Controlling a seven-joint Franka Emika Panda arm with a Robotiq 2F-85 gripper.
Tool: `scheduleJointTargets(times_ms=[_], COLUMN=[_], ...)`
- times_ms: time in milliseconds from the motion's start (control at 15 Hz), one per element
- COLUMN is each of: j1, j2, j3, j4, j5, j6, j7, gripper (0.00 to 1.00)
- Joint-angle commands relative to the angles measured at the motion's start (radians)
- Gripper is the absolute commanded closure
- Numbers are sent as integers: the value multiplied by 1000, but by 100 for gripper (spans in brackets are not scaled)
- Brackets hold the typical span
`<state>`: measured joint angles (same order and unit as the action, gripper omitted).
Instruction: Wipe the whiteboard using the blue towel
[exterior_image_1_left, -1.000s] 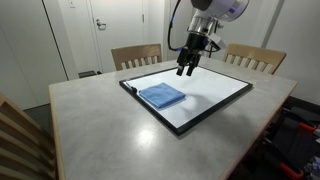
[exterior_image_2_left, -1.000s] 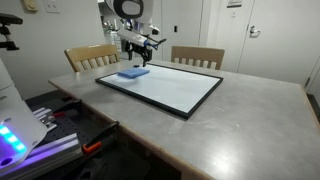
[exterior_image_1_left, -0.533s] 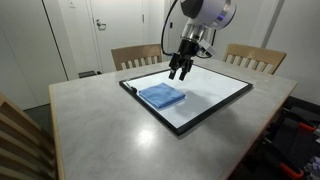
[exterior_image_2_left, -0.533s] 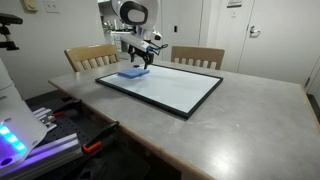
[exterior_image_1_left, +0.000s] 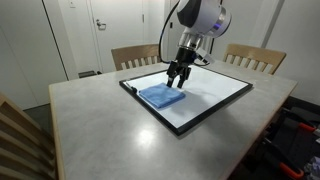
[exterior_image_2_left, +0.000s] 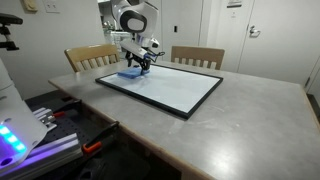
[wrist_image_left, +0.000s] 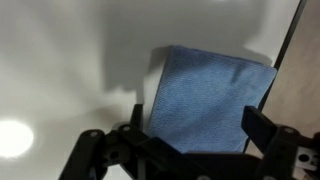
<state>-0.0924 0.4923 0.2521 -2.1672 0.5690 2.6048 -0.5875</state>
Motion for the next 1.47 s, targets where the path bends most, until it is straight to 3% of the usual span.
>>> scheduleJointTargets(times_ms=[0,467,800,1133,1200,1400], j1=[-27,-71,-116,-102,-99,-91], j2=[19,55,70,66,64,61], j3=[17,75,138,128,125,114], j4=[4,13,21,19,18,16], j5=[4,46,161,252,269,312], j6=[43,74,78,72,70,66], j7=[11,3,-54,-104,-114,-144], gripper=[0,0,0,0,23,40])
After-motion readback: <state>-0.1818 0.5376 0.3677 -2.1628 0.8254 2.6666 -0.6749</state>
